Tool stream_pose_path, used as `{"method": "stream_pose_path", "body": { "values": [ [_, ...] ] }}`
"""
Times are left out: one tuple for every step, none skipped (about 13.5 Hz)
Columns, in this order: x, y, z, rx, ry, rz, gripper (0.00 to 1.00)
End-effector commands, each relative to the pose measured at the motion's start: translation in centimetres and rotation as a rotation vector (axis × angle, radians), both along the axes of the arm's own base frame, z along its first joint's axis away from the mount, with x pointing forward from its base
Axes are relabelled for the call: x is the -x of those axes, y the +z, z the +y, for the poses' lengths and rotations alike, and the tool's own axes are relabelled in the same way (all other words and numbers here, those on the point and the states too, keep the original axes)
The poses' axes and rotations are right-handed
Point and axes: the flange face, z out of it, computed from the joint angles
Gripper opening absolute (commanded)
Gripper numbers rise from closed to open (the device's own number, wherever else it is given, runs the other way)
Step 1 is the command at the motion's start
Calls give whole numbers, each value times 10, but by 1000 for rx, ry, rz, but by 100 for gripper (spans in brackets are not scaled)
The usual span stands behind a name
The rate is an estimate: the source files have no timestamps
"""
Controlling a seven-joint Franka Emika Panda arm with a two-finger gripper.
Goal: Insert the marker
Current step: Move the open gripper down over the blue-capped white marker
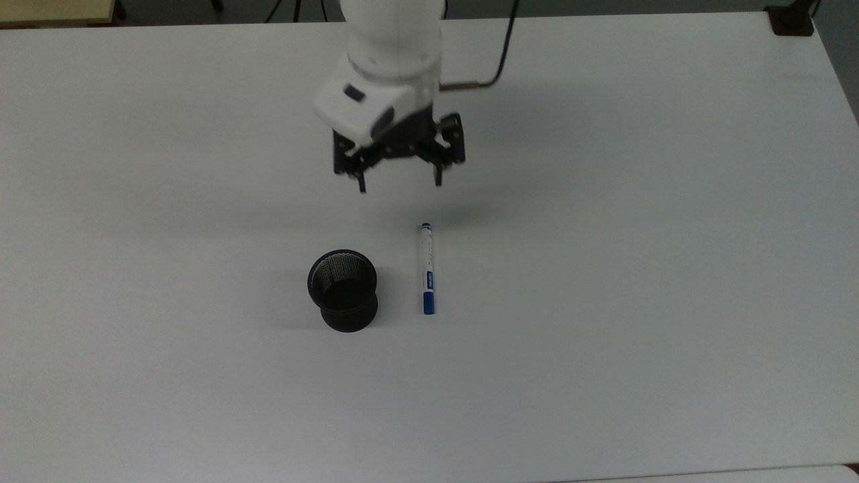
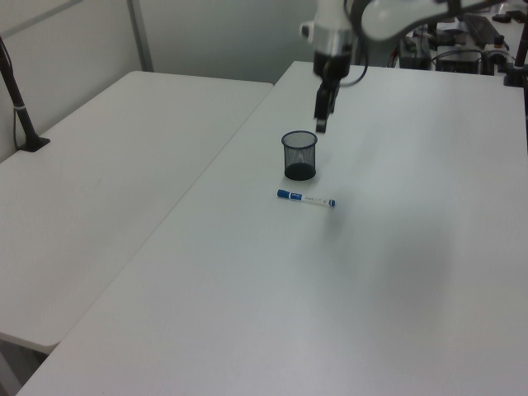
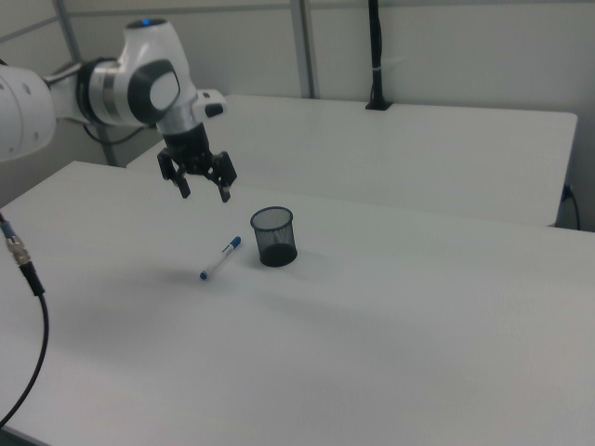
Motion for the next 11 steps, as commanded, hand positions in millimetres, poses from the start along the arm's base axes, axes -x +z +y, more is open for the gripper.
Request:
{"method": "stream_pose_path", "body": {
  "values": [
    [-15,-35,20,3,-47,-37,100],
    [-18,-50,27,13,-68,-38,100],
    [-20,-60,33,18,-78,-39,100],
    [-22,-69,40,24,-83,-47,100],
    [-25,-77,41,24,-98,-58,100],
    [-28,-82,43,21,-117,-72,97],
    [-30,-91,45,17,-134,-79,97],
    [-32,-100,47,21,-145,-85,95],
    [-34,-105,47,28,-156,-92,93],
    [-35,-112,51,36,-159,-97,92],
    [-35,-121,60,43,-155,-104,89]
  ]
}}
